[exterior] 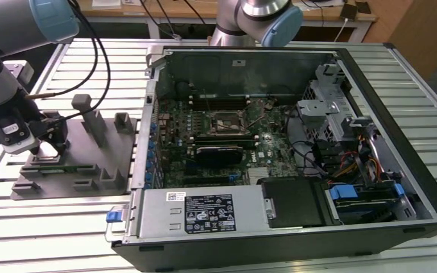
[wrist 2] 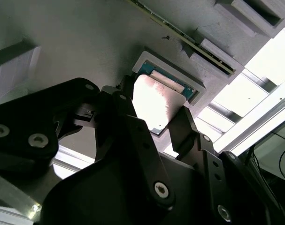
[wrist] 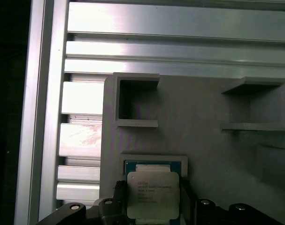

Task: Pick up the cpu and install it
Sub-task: 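Pick up the cpu and move it towards the insertion slot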

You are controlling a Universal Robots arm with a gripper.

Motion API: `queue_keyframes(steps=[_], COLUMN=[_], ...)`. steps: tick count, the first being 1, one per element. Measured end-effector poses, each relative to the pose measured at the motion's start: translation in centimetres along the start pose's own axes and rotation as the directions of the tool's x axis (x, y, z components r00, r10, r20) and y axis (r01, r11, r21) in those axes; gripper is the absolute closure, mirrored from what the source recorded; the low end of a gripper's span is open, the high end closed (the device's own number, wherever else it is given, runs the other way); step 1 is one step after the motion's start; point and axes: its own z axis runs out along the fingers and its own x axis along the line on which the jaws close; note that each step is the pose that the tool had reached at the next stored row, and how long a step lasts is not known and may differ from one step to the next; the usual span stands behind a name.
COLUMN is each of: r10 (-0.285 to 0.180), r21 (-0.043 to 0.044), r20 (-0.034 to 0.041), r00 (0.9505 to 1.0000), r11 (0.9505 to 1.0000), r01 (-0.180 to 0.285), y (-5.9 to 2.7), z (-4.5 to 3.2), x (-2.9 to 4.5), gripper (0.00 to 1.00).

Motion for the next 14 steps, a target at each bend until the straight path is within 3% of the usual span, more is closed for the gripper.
queue_keyframes(steps=[14], r10=[0.0], r21=[-0.0008], r20=[0.0014], r00=[1.0], r11=[1.0], r01=[0.0], y=[0.15], z=[-2.26], x=[-0.01], gripper=[0.46])
